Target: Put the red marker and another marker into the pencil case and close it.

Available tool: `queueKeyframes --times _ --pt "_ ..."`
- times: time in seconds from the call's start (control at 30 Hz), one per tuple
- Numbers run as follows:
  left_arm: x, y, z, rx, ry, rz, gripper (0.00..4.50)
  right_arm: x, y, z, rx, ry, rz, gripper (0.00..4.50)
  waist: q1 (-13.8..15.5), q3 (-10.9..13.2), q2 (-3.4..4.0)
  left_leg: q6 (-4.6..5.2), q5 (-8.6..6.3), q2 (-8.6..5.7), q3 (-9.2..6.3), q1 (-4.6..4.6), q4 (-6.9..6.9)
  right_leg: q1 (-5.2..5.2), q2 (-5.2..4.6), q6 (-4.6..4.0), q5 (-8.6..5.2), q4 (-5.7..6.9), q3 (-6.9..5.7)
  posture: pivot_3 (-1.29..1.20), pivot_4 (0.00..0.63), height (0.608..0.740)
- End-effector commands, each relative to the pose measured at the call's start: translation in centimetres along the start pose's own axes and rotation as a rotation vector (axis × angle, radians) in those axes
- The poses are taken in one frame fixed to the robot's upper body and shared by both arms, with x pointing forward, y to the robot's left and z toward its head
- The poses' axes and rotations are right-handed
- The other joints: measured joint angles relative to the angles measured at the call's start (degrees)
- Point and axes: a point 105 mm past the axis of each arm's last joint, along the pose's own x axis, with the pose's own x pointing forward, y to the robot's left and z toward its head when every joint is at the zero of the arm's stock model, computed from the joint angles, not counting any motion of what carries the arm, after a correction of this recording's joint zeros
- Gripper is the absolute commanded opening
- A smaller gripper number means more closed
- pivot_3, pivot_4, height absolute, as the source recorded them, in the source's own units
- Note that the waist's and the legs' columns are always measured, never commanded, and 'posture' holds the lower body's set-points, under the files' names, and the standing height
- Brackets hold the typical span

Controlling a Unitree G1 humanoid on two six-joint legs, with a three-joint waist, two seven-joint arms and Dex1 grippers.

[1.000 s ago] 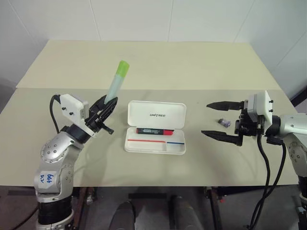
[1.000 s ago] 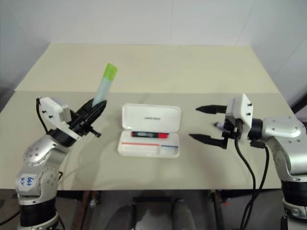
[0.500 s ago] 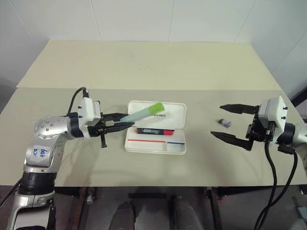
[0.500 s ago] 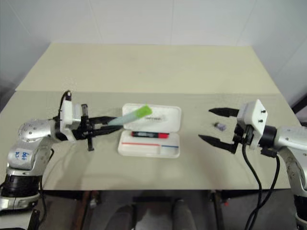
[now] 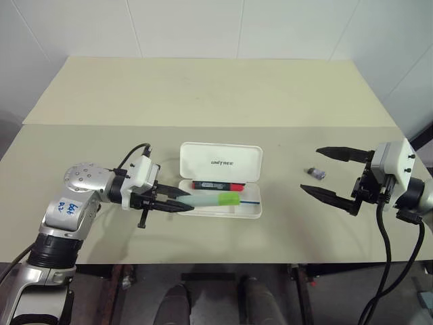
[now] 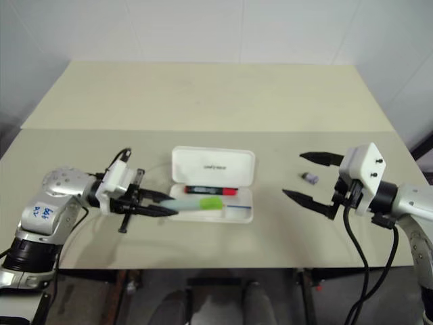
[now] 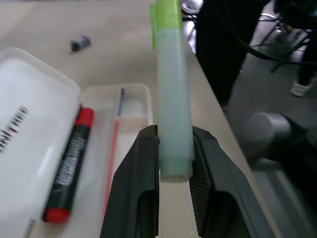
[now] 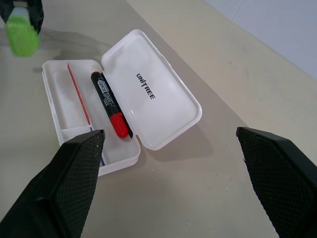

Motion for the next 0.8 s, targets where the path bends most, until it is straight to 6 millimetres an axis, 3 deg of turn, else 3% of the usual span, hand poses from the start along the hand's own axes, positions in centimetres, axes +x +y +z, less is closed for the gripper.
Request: queueKeyframes --times 0.03,0.47,0.6,0.8 --pt "-0.5 0.1 0.1 -0.024 0.031 -0.027 0.38 -0.3 0.0 1.2 -0.04 -0.025 -0.013 4.5 0.01 0.0 0.0 0.0 0.0 0.0 0.0 0.0 0.0 0.0 0.0 0.0 0.0 0.0 0.0 0.0 0.15 0.74" --pt "-0.6 1.2 -1.3 -0.109 0.108 -0.078 0.38 -0.2 0.9 1.2 0.005 -0.033 0.007 4.5 0.04 0.0 0.0 0.01 0.0 0.0 -0.01 0.0 0.0 -0.01 0.01 0.01 0.0 0.02 0.0 0.0 0.15 0.74" --pt "-0.2 1.9 -1.8 -0.124 0.133 -0.092 0.38 0.0 2.3 1.3 0.062 -0.023 0.085 4.5 0.08 0.0 0.0 0.01 0.01 0.0 -0.02 0.0 0.0 -0.01 0.01 0.04 0.02 0.05 0.0 0.0 0.15 0.74" --pt "0.1 2.7 -2.2 -0.121 0.154 -0.09 0.38 0.1 2.7 1.4 0.065 -0.021 0.077 4.5 0.06 0.0 -0.01 0.02 0.01 0.0 -0.03 -0.02 0.01 -0.02 0.02 0.11 0.05 0.06 0.0 0.0 0.15 0.74"
